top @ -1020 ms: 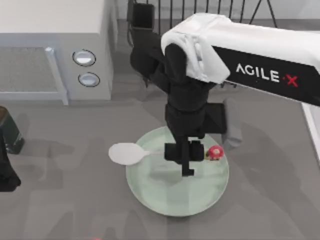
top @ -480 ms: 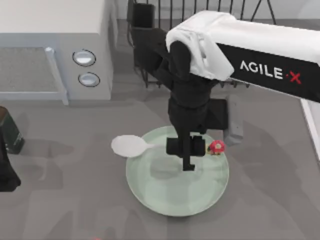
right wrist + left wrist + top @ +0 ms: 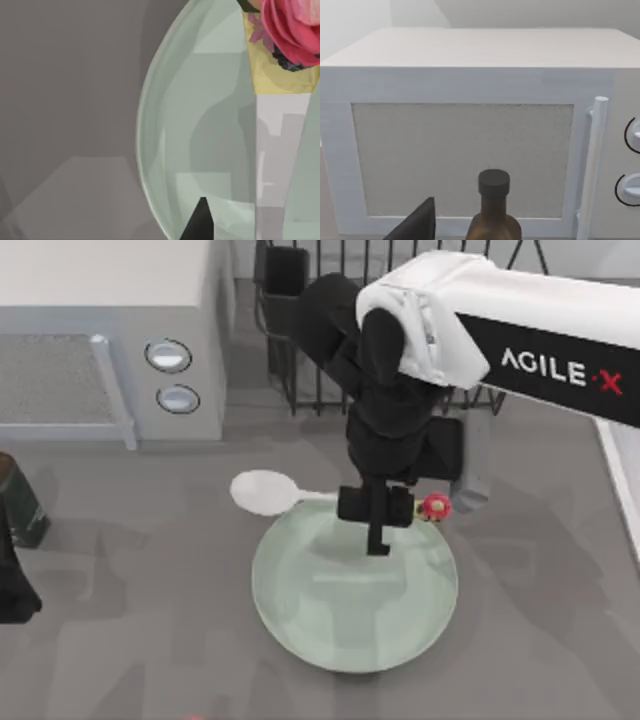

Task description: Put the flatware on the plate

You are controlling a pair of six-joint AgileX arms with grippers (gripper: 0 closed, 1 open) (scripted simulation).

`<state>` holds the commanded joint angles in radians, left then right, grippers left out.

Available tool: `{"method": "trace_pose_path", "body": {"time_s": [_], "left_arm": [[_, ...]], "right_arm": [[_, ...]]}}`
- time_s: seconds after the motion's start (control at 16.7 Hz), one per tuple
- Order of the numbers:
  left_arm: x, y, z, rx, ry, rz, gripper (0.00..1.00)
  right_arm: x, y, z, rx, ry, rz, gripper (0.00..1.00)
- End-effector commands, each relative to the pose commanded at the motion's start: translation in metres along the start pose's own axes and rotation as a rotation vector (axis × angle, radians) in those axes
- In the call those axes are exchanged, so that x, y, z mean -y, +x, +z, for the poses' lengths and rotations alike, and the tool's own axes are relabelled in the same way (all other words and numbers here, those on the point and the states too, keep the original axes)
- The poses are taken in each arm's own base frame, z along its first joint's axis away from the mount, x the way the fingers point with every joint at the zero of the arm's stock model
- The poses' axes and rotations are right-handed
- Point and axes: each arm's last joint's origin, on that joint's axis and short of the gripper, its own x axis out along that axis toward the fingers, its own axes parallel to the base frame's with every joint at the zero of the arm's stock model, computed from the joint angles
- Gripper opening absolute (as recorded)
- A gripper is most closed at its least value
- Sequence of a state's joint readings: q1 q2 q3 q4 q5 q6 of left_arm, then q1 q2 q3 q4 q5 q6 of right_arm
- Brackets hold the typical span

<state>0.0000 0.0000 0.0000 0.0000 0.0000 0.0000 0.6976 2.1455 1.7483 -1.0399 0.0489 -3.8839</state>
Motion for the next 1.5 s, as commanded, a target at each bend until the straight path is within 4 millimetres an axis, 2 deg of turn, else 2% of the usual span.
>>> {"method": "trace_pose_path", "body": {"time_s": [0.48, 0.66, 0.96, 1.2, 1.5], "left_arm": [[0.000, 0.000, 0.000, 0.000, 0.000, 0.000, 1.00], [0.000, 0.000, 0.000, 0.000, 0.000, 0.000, 1.00], [0.000, 0.000, 0.000, 0.000, 0.000, 0.000, 1.00], [0.000, 0.000, 0.000, 0.000, 0.000, 0.000, 1.00], [0.000, 0.000, 0.000, 0.000, 0.000, 0.000, 1.00]], "right_arm": [[0.012, 0.006, -0.010, -0.034, -0.045, -0.025, 0.00], [0.022, 0.017, -0.014, -0.019, -0.074, -0.063, 0.00], [0.035, 0.046, -0.013, 0.050, -0.094, -0.139, 0.00], [0.035, 0.046, -0.013, 0.050, -0.094, -0.139, 0.00], [0.035, 0.046, -0.013, 0.050, -0.094, -0.139, 0.38]]}}
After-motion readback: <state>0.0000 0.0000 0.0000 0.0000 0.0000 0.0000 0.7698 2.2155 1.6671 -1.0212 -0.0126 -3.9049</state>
